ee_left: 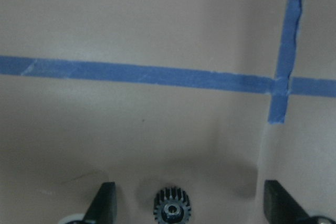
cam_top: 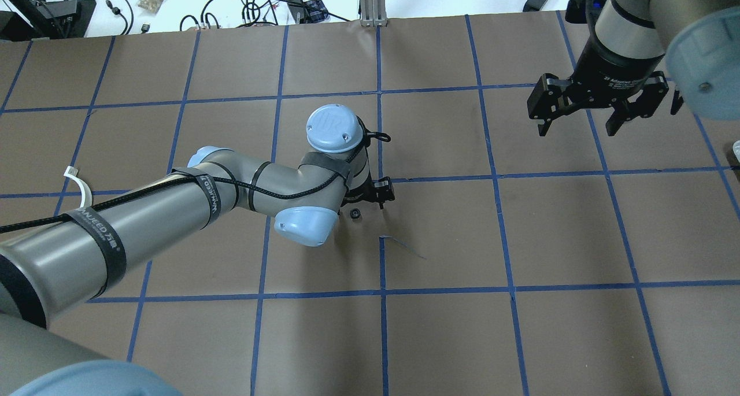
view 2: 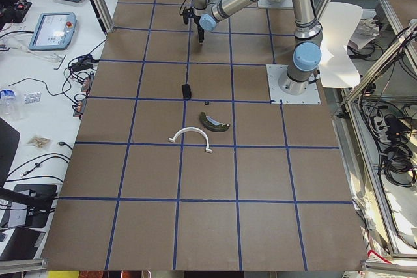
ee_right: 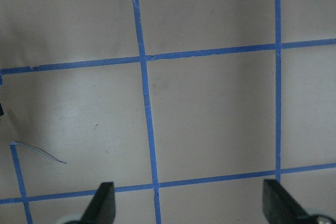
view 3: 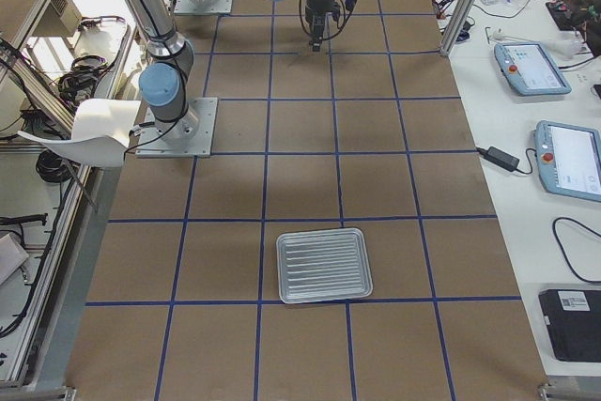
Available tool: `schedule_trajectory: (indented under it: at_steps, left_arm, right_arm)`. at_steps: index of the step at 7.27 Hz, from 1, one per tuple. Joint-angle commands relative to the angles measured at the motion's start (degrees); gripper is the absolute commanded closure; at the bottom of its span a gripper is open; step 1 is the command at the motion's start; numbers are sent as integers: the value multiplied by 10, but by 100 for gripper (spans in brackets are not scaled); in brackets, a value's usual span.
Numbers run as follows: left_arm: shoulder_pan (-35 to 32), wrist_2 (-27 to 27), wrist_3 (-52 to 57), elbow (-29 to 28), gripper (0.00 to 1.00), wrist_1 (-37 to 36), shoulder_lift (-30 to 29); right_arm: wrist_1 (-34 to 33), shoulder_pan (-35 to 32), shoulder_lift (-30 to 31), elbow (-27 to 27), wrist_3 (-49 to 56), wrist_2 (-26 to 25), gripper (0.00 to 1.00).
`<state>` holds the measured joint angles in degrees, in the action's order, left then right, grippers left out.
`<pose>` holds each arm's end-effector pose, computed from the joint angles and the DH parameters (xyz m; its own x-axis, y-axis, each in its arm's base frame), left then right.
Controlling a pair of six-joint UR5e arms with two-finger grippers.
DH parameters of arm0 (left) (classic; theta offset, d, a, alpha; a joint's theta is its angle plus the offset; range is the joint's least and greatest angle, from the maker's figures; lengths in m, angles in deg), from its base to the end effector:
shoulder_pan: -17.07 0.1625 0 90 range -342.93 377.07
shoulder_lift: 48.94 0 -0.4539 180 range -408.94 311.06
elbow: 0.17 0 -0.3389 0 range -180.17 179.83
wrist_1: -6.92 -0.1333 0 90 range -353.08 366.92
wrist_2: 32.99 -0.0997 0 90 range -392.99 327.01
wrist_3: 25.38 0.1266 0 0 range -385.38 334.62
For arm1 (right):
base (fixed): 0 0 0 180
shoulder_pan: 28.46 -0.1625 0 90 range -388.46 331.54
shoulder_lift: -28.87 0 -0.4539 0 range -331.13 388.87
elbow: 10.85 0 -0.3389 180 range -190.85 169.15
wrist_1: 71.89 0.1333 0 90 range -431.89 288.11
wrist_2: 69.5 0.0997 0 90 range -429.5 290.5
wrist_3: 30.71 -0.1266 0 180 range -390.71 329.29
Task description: Place bearing gear from tray to pile
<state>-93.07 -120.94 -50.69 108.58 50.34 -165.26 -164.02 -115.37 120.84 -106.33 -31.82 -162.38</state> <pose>-0.3166 -0.4629 0.2056 -0.9950 -0.0894 0.0436 -0.0898 0.9959 -0.0085 0.1042 -0.4255 0.4666 -0.9961 0.0720 0.0507 0.0732 0.9970 0.0231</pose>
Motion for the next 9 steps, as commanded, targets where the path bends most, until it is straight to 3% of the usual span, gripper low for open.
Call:
schedule_trajectory:
  at_steps: [1, 2, 3, 5, 7, 8, 9]
  left_arm:
    - [0, -6, 1, 5, 33, 3, 6]
    - [0, -6, 1, 6, 57, 3, 4]
    - [0, -6, 1, 7, 60, 5, 4]
    - [0, -6, 1, 9, 96, 10, 7]
    - [5, -9, 5, 2, 100, 19, 16]
    - [32, -9, 45, -14, 100, 66, 40]
    - [86, -9, 88, -40, 100, 170, 71]
  right_arm:
    - [10, -11, 1, -1, 2, 26, 0]
    - [13, -18, 2, -3, 1, 38, 0]
    - [15, -19, 1, -4, 1, 41, 0]
    - [26, -19, 1, -5, 2, 44, 0]
    - [26, -19, -1, -5, 3, 47, 0]
    - [26, -19, 0, -5, 3, 46, 0]
    - [27, -19, 0, -5, 3, 44, 0]
